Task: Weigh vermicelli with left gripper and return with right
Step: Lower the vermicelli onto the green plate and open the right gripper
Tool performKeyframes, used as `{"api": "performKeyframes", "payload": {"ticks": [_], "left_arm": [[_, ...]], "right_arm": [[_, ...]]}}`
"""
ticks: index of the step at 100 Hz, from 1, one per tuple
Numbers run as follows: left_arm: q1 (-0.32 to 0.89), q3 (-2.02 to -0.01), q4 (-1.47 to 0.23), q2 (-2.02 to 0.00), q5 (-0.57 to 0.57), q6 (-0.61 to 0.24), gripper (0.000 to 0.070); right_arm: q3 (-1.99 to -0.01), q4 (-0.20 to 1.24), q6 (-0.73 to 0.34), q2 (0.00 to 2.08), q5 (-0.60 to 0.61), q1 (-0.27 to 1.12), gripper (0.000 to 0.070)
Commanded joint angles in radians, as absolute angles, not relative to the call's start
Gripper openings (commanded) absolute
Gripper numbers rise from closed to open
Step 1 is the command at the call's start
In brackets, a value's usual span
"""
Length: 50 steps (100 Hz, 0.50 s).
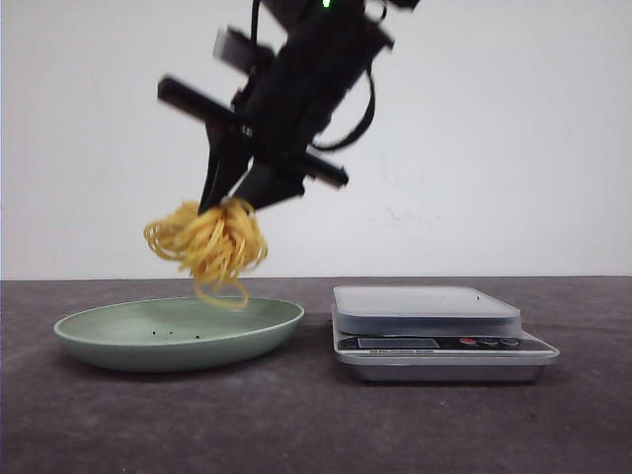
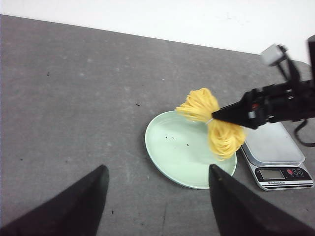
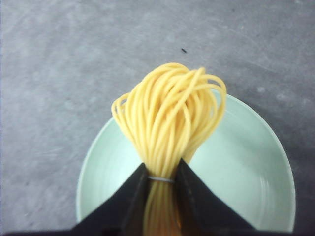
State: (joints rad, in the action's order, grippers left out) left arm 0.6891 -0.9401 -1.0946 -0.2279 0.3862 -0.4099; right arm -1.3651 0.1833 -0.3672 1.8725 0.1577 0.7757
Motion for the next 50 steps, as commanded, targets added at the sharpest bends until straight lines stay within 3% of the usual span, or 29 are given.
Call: {"api": "performKeyframes", "payload": {"ticks": [1, 24, 50], "left_arm": [[0.693, -0.953, -1.081, -0.229, 0.384, -0.413, 0.0376], [0.693, -0.953, -1.084, -0.229, 0.384, -0.413, 0.0376], [0.693, -0.953, -1.084, -0.229, 0.384, -0.413, 0.0376]], "right_arm": [[-1.384, 0.150, -0.411, 1.909, 0.164, 0.784, 0.0004], [-1.384, 0.109, -0.491, 1.977, 0.164, 0.784, 0.0004], [-1.384, 0.104, -0.501, 1.994, 0.160, 0.790, 0.0015]]}}
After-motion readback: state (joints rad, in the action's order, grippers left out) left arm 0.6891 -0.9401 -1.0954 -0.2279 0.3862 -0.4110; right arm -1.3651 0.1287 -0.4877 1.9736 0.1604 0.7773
